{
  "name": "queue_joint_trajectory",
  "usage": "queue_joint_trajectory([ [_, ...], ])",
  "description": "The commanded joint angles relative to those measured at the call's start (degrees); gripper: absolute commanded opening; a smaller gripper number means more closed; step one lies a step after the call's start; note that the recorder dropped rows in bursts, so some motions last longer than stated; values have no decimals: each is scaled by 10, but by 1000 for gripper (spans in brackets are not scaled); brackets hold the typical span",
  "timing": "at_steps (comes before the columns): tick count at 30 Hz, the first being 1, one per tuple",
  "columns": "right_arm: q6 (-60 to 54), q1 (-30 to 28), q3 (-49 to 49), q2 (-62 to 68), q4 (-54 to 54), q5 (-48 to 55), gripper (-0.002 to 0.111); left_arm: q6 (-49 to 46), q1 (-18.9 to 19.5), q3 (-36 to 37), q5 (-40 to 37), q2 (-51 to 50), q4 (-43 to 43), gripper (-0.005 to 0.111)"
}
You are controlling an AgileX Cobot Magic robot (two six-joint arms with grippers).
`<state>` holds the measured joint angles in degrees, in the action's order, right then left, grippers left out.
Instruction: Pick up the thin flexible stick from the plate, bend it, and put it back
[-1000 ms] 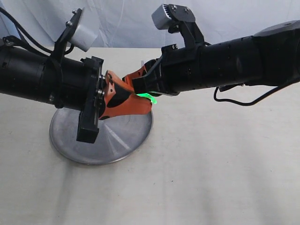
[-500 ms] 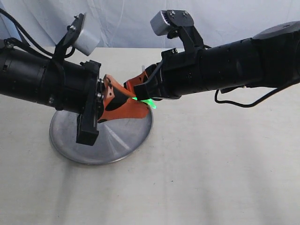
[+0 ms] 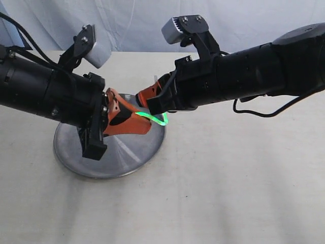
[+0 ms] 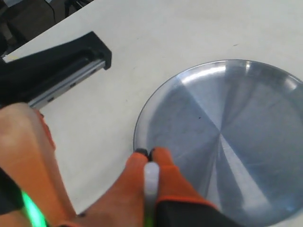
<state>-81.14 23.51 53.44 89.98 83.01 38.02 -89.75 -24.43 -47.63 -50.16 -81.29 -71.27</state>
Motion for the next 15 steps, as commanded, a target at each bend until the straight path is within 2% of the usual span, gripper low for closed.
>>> queue_joint_trajectory([
  [1,2,5,-1,-4,-11,88,-1,14,2,-5,64,-1,-11,0],
  [7,12,5,-1,-4,-50,112,-1,15,2,-5,68,-1,-6,0],
  [15,18,5,-1,-4,-95,140,-1,89,2,-5,113,-1,58,0],
])
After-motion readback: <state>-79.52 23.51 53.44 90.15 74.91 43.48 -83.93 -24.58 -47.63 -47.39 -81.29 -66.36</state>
